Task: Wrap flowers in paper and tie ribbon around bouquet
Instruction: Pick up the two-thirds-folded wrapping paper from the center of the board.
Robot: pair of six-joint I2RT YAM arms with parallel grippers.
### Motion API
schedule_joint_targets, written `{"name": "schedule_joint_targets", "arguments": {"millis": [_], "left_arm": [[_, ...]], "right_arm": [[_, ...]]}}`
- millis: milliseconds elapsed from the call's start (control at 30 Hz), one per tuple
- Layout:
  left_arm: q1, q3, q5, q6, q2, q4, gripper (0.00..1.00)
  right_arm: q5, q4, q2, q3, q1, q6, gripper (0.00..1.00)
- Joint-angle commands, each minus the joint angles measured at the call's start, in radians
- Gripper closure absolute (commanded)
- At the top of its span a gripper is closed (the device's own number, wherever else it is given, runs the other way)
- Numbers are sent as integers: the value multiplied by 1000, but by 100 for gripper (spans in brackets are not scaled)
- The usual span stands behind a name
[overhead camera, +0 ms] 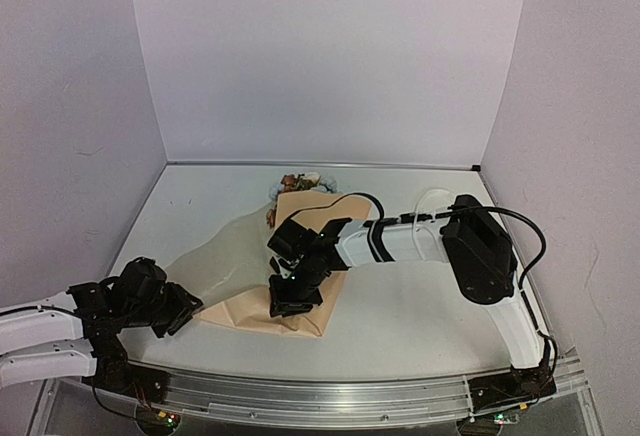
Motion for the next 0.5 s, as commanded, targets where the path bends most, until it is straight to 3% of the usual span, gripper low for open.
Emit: {"name": "schedule_joint_targets", "arguments": {"millis": [0, 467], "left_arm": [[0, 1, 21, -64, 21, -45, 55], [-5, 69, 28, -88, 147, -22, 38]], "right_arm": [[39, -93, 23, 34, 3, -11, 74], [33, -122, -2, 35, -3, -33, 74]]}}
